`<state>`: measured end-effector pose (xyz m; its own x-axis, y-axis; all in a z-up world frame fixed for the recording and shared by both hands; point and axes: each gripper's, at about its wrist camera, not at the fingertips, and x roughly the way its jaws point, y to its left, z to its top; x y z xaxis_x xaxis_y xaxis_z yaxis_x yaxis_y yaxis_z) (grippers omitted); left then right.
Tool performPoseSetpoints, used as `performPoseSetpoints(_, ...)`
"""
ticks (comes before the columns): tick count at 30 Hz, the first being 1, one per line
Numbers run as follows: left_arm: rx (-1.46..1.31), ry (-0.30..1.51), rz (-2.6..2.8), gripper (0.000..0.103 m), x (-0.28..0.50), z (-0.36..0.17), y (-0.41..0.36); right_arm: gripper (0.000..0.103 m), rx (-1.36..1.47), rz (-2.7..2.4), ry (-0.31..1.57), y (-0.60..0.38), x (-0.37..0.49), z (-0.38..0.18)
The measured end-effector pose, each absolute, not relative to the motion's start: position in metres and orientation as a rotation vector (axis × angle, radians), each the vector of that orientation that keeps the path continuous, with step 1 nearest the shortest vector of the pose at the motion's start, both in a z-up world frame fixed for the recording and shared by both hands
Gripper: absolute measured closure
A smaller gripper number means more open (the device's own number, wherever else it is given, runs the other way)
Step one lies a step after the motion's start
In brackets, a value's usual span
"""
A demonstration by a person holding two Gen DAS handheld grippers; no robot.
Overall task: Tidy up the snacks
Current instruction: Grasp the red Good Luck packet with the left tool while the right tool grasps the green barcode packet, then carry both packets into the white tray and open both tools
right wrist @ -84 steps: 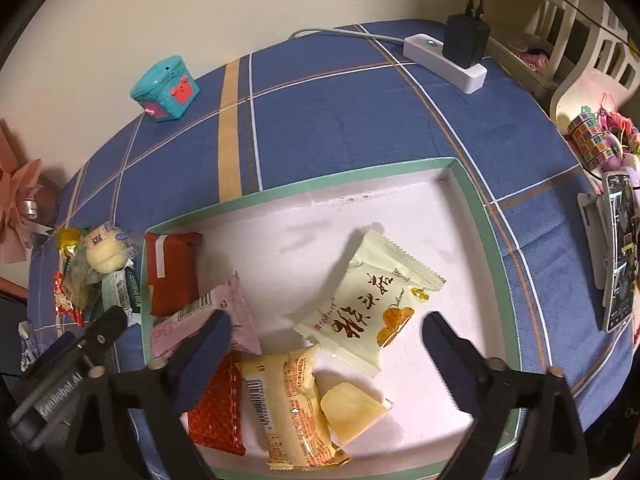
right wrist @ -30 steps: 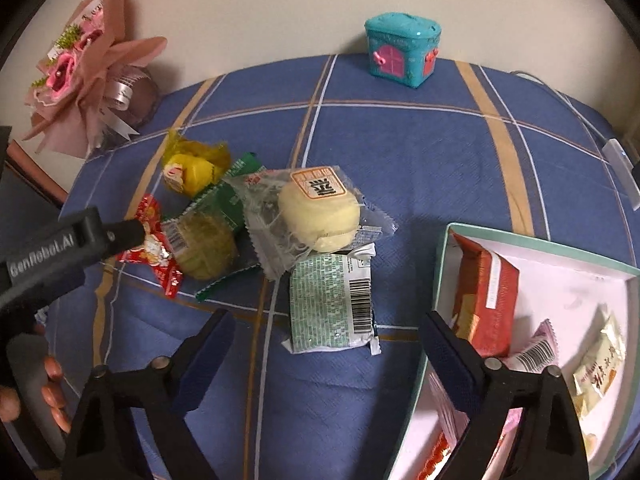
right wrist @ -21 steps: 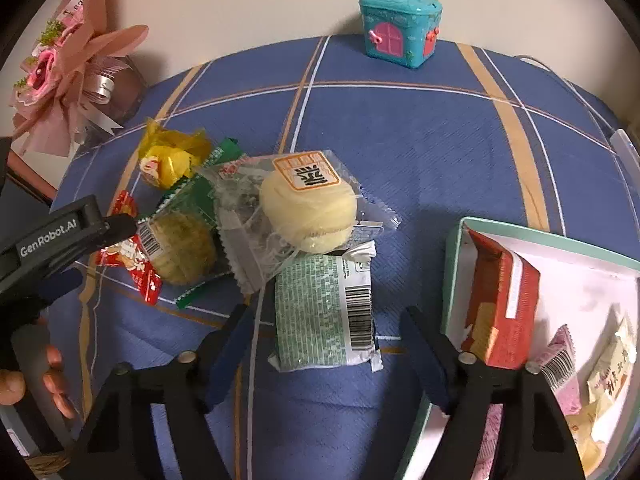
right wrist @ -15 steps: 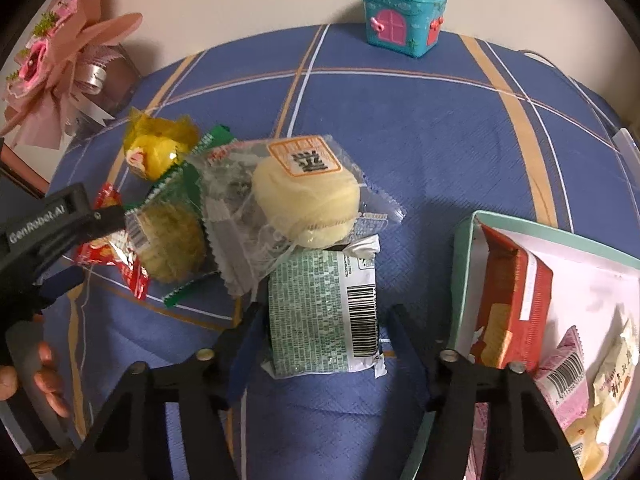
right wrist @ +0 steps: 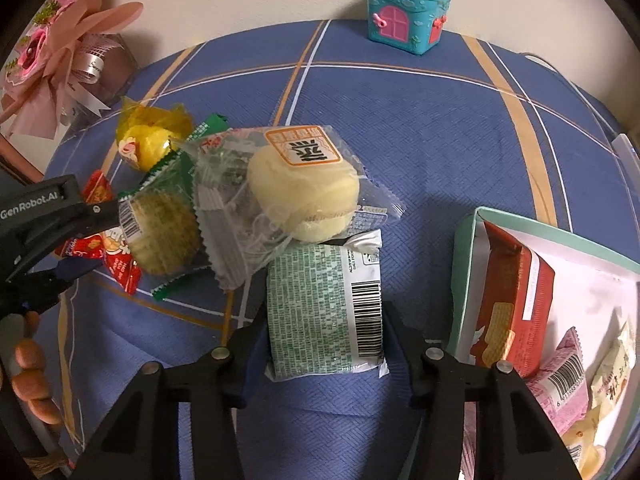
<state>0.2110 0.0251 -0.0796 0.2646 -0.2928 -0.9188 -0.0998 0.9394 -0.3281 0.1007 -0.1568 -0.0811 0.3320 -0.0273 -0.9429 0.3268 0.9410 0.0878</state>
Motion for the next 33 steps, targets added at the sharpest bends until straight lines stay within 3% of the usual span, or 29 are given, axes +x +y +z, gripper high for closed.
performPoseSetpoints(33,-0.320,1.164,-0.120,0.048,0.131,0.021,0.027,0.051,0.328,-0.247,1.130,-0.178,0.037,-0.006)
